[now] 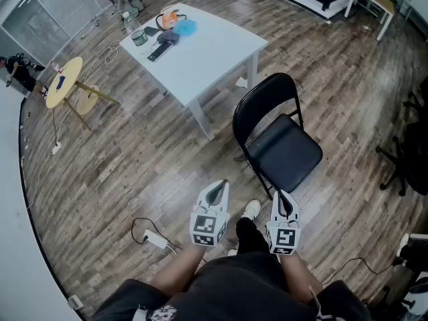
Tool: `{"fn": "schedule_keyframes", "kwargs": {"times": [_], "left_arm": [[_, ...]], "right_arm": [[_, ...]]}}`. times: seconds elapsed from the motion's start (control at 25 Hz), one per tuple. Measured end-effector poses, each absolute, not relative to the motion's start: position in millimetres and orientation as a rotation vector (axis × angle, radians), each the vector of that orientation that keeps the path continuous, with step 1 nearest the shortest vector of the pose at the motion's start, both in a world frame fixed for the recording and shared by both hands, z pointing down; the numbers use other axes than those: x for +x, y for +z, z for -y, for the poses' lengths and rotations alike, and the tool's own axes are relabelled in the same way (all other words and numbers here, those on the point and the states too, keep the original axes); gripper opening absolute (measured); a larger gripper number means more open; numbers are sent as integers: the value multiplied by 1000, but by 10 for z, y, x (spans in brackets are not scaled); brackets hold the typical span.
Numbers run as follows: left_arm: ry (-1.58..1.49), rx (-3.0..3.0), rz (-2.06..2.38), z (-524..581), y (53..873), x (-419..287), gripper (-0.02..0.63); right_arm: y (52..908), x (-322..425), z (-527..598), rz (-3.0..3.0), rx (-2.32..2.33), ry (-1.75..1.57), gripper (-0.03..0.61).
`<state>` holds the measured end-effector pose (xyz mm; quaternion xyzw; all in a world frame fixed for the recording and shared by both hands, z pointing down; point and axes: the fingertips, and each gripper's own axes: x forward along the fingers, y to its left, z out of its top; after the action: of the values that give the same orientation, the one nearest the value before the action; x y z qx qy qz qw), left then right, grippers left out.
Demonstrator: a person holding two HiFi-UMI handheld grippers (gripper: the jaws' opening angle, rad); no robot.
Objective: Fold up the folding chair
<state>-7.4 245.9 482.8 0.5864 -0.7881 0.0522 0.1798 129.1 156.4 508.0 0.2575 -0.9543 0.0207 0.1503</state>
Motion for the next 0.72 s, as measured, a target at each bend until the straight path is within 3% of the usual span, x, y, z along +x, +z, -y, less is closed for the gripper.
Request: {"fn": "schedule_keyframes", "kwargs": {"times": [0.72], "left_arm": [[312, 1769, 2086, -616, 4927, -1081, 3]], "right_arm": [[5177, 843, 118, 2645, 986, 139, 14]]}}
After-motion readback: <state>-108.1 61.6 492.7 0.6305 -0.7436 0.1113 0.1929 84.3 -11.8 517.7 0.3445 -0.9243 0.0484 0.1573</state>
